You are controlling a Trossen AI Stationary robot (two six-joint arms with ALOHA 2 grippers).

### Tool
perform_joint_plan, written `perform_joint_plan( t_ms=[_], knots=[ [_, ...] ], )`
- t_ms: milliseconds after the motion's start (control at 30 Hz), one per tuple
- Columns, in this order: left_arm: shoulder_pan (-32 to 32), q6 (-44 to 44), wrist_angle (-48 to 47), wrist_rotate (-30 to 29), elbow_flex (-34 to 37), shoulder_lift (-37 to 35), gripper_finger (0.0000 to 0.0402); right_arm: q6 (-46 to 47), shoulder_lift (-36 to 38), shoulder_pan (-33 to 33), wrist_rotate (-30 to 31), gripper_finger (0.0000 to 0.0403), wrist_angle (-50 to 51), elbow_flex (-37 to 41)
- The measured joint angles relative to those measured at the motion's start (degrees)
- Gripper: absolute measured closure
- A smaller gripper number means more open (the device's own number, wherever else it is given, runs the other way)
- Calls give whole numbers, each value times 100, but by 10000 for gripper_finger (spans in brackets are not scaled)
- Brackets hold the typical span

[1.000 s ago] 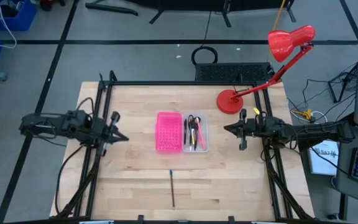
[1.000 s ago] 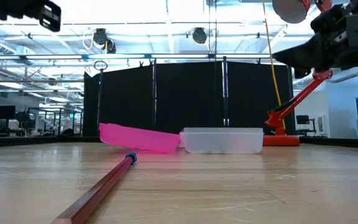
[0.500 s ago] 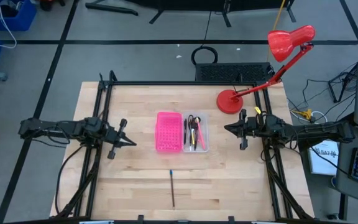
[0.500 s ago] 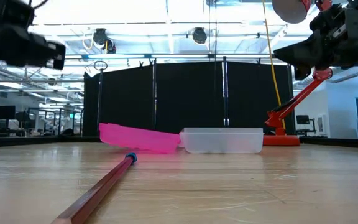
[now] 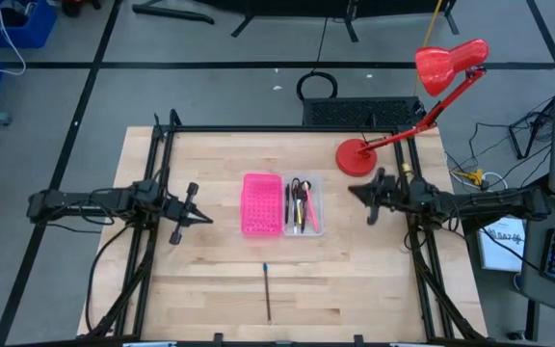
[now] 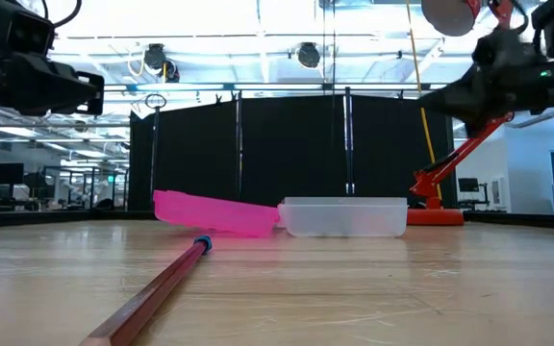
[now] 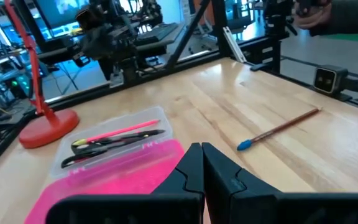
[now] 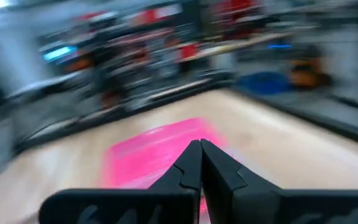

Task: Pick & place school supplies into a supply box
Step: Put the brown pencil into the supply box

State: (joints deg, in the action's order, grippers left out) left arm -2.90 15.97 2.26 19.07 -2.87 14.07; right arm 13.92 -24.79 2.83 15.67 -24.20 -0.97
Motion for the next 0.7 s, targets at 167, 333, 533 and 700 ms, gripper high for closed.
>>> perform_joint_plan(
  t_ms=[167, 333, 533, 700],
  knots=[
    [-14, -51, 46, -12, 0, 6, 400, 636, -216, -26, 784, 403, -501, -77],
    [-14, -849, 29, -677, 0, 10, 385, 645, -931, -754, 1224, 403, -139, -1075],
    [-15, -1220, -60, -1223, 0, 16, 394, 511, -2709, -1941, 2084, 403, 1119, -3427],
    [-14, -1338, -42, -1421, 0, 15, 388, 1377, -4602, -2720, 3438, 403, 2848, -5755]
  ],
)
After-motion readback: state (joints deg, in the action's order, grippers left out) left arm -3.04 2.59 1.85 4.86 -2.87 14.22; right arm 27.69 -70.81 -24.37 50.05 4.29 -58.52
